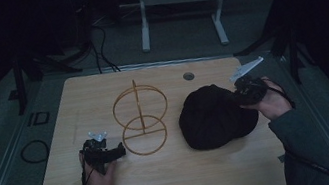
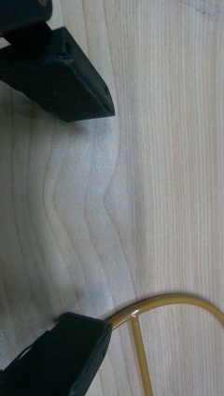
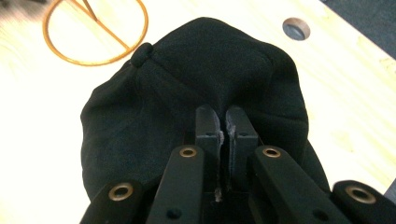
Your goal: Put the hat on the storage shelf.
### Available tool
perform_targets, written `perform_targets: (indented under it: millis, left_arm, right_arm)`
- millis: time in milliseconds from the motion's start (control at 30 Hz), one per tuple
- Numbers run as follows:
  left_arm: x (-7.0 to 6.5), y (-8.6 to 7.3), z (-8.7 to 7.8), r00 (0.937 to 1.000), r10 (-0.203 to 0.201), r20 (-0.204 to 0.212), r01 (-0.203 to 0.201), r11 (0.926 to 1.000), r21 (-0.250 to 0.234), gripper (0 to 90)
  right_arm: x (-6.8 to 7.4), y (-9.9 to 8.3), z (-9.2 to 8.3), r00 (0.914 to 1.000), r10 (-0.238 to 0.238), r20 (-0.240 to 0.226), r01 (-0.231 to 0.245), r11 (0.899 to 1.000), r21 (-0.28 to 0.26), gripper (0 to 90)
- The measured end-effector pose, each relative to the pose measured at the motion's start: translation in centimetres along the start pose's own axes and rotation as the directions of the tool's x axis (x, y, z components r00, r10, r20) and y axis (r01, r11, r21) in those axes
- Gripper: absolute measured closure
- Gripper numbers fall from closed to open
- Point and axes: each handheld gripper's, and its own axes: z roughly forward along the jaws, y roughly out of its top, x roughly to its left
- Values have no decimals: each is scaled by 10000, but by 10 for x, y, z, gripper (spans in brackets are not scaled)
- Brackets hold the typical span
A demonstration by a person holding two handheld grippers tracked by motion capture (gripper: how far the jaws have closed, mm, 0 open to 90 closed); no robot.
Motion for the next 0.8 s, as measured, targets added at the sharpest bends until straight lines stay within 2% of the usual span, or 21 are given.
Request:
perform_targets:
  millis: [467, 800]
  left_arm:
    - [0, 0, 0, 10000, 1, -2, -1, 10000, 6, 8]
    - [0, 0, 0, 10000, 6, -1, -6, 10000, 11, 8]
  right_arm:
    - [0, 12, -15, 9992, 139, -364, -169, 9962, -855, 861]
    - [1, 20, -32, 9992, 322, -240, -365, 9778, -2061, 862]
